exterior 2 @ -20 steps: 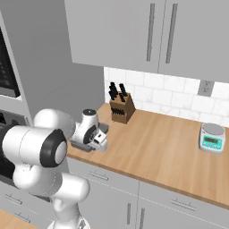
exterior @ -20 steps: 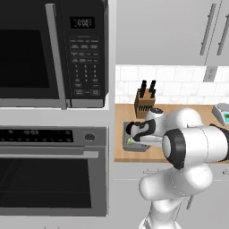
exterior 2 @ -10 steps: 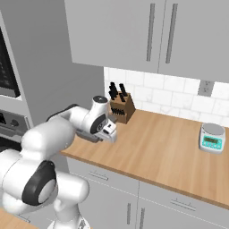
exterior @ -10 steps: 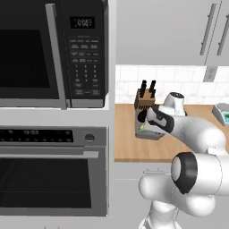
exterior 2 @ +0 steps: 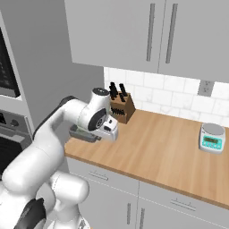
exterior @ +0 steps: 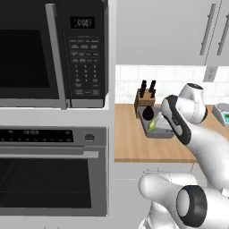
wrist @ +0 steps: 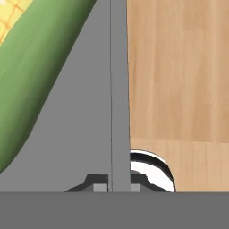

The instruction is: Take the meat container that has the fish and place it on the second highest rack of the freezer. Then take the vegetable container that has the avocado and corn and place it on the highest rack of the freezer.

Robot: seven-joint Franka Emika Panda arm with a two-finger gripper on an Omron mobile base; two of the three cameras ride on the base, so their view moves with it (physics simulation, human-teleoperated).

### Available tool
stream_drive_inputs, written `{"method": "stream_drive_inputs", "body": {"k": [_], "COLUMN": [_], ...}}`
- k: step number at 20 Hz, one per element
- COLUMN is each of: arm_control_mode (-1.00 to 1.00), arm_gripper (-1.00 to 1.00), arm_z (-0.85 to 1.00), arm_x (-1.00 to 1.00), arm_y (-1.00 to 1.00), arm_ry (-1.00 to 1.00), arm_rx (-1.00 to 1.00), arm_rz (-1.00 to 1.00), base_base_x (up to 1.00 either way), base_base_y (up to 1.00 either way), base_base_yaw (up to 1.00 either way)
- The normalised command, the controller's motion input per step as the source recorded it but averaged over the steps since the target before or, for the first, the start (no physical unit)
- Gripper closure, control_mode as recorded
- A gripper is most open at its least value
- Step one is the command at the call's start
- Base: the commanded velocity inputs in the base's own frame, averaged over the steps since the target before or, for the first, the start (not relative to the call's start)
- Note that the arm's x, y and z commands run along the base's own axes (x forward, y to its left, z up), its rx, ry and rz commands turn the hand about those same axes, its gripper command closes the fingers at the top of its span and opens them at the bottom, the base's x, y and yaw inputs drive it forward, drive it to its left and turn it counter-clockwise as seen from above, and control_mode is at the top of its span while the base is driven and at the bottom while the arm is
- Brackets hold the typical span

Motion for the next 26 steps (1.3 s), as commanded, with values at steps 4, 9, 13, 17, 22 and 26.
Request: {"method": "stream_drive_inputs", "body": {"k": [4,9,13,17,22,26], "arm_control_mode": [-1.0,-1.0,-1.0,-1.0,-1.0,-1.0], "arm_gripper": [1.0,1.0,1.0,1.0,1.0,1.0], "arm_z": [0.61,0.53,0.36,0.0,0.01,0.03], "arm_x": [-0.97,-0.83,-0.86,-0.46,-0.29,-0.4], "arm_y": [0.0,0.0,0.25,0.33,0.2,0.0], "arm_ry": [-0.01,-0.07,-0.1,0.0,-0.05,-0.14], "arm_rx": [-0.04,-0.02,-0.06,-0.1,-0.03,0.0], "arm_rz": [0.15,0.02,0.0,-0.05,-0.01,0.0], "base_base_x": [0.0,0.0,0.0,0.0,0.0,0.0], "base_base_y": [0.0,0.0,0.0,0.0,0.0,0.0], "base_base_yaw": [0.0,0.0,0.0,0.0,0.0,0.0]}}
